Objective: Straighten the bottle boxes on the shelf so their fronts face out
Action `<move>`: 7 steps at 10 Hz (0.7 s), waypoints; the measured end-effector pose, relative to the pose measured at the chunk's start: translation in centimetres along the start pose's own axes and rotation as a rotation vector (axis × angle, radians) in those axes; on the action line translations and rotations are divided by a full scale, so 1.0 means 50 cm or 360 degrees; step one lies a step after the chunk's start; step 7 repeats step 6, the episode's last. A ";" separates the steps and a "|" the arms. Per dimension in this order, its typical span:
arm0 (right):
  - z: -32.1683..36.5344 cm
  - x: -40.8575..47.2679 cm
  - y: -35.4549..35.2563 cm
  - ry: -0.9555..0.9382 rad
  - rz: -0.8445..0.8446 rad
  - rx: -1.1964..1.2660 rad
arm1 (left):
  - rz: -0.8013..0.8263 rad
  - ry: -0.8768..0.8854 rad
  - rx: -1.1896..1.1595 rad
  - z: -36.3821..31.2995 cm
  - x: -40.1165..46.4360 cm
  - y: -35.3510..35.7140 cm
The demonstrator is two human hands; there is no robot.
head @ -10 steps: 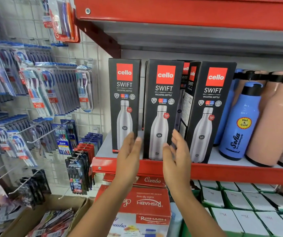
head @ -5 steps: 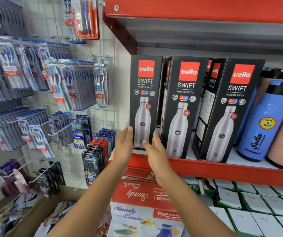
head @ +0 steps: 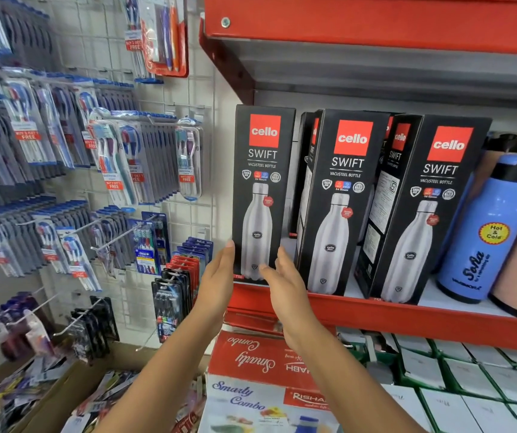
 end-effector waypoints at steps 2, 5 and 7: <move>-0.005 -0.025 0.003 -0.0020 -0.0005 0.0015 | -0.0023 0.0000 -0.0024 0.005 -0.011 -0.017; -0.002 -0.032 -0.008 -0.0079 0.0115 -0.0056 | -0.0074 0.0063 0.0053 -0.010 -0.038 -0.007; 0.027 -0.039 -0.044 -0.0349 -0.0001 -0.0152 | -0.0201 0.0266 0.0196 -0.047 -0.066 0.001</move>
Point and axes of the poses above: each hand's wrist, its own x-axis towards the middle knuckle, its own y-axis out of the palm, z = x × y, the point moved 8 cm from there along x, towards the middle knuckle, and after that the axes turned 12 degrees about -z, right-handed, at the moved point
